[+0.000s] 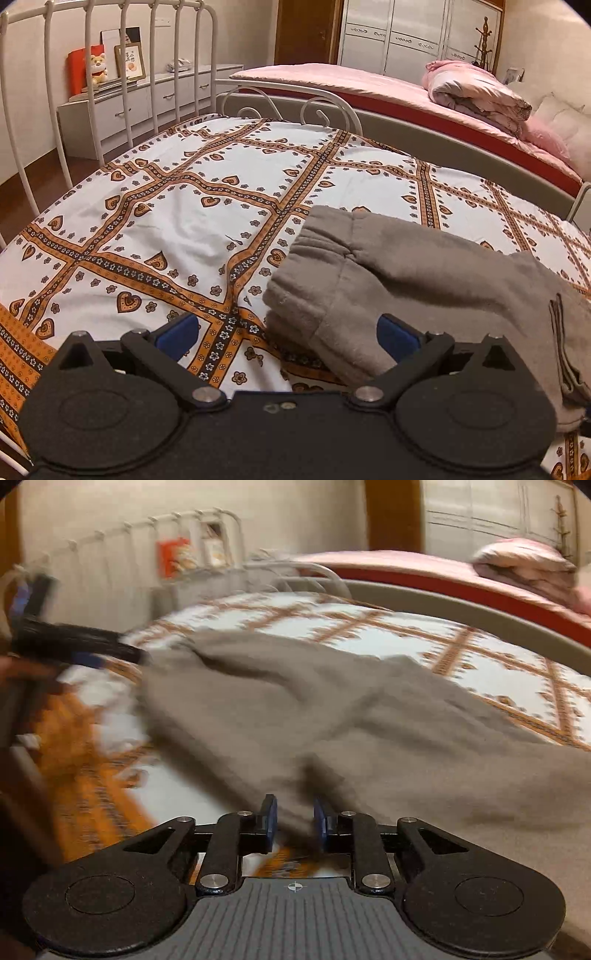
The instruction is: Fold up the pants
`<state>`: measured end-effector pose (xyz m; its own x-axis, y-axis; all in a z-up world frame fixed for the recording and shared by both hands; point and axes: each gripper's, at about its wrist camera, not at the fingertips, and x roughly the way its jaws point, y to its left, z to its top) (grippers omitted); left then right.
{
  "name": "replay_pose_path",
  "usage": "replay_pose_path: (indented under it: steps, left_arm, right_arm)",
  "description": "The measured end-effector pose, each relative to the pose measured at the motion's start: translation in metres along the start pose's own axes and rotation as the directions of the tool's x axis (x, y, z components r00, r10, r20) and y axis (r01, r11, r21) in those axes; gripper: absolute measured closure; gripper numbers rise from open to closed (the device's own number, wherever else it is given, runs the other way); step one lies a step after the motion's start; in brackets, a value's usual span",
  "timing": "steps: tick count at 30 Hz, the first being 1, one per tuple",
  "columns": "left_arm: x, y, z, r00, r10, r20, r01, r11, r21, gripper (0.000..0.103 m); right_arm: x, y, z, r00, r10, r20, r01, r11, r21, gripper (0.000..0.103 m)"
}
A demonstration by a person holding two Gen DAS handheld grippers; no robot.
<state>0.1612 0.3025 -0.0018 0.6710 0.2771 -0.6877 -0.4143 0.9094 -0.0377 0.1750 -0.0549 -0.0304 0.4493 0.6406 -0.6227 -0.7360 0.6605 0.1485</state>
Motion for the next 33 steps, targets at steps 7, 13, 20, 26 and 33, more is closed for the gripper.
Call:
replay_pose_path:
  steps: [7,13,20,26,33]
  left_arm:
    - [0.004,-0.003,-0.001,1.000,0.010,-0.022,-0.009,1.000,0.016,0.006]
    - [0.010,-0.006,-0.001,0.999,0.011,-0.034,-0.010,0.999,0.033,0.006]
    - [0.016,-0.017,0.000,0.999,0.010,-0.040,-0.009,0.999,0.047,0.006]
    - [0.020,-0.035,-0.002,0.999,0.013,-0.046,-0.008,0.994,0.111,0.006]
    - [0.025,-0.043,-0.002,0.998,0.010,-0.057,-0.002,0.991,0.137,0.006]
  right_arm:
    - [0.013,-0.038,0.015,0.988,-0.153,0.011,0.148,0.970,0.192,0.081]
    - [0.008,-0.073,0.025,0.998,-0.061,0.006,0.057,0.960,0.275,0.080]
    - [0.033,-0.119,0.045,0.981,-0.190,-0.027,0.189,0.931,0.313,0.080]
    - [0.039,-0.123,0.047,0.986,-0.161,-0.044,0.166,0.941,0.295,0.067]
    - [-0.025,-0.172,0.038,0.960,-0.277,0.032,0.251,0.910,0.329,0.067]
